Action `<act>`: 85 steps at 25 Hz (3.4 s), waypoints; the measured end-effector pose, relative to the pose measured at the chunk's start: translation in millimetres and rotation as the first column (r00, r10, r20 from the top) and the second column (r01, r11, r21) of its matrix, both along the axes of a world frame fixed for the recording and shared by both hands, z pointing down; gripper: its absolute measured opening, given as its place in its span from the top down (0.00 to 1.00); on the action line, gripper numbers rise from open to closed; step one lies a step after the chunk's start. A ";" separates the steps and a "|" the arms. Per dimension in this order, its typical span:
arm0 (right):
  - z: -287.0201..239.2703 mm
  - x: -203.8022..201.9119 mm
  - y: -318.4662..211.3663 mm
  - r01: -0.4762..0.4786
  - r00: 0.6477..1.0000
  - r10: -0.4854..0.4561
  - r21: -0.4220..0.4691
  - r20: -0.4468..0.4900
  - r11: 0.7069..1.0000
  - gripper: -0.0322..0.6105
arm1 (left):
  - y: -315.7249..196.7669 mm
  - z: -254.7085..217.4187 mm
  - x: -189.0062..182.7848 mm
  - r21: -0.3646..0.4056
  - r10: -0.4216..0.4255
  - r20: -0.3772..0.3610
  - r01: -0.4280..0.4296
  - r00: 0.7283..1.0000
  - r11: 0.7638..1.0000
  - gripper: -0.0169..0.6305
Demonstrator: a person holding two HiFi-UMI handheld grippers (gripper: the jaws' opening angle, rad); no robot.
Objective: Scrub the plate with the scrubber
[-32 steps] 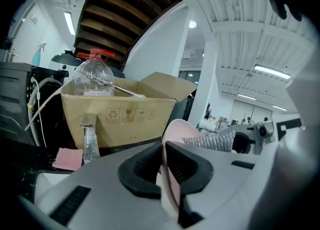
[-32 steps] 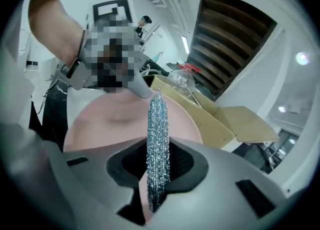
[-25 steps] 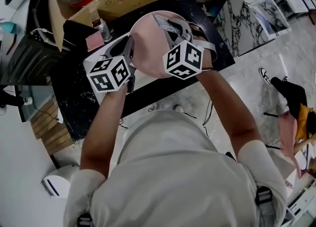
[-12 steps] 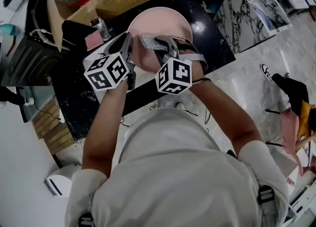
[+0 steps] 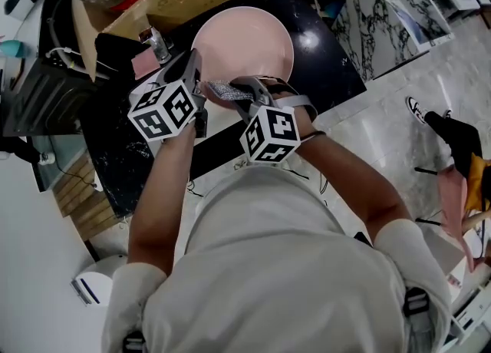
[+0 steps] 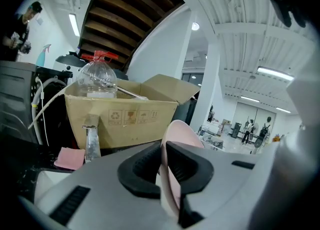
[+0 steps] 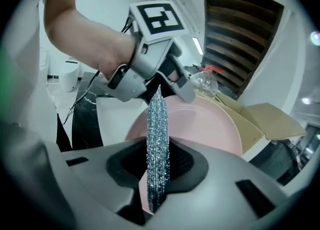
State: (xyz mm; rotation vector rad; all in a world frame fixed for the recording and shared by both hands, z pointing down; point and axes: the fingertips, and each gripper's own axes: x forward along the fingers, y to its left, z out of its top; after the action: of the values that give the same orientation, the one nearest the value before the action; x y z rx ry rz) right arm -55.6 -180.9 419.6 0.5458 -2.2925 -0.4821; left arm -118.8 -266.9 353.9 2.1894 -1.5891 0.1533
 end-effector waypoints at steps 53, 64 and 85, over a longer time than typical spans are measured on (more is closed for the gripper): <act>-21.1 68.5 -86.3 -0.251 0.966 0.256 0.127 -0.025 0.960 0.83 | 22.0 16.5 -14.8 -0.027 -0.043 0.060 0.045 0.997 0.999 0.94; 26.0 54.4 -22.3 -0.197 0.980 0.197 -0.046 -0.012 0.979 0.83 | 12.9 17.9 -19.6 -0.034 -0.057 0.039 0.058 0.998 0.998 0.94; -40.6 57.0 -91.0 -0.134 0.989 0.143 0.204 -0.029 0.970 0.83 | 21.9 31.2 -0.4 -0.070 0.022 0.060 -0.018 0.998 0.997 0.95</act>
State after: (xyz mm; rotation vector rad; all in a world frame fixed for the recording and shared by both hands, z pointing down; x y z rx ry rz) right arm 1.4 -271.9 379.0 0.7814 -2.1589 -0.6555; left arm -119.2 -245.0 385.0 2.1670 -1.5710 0.2788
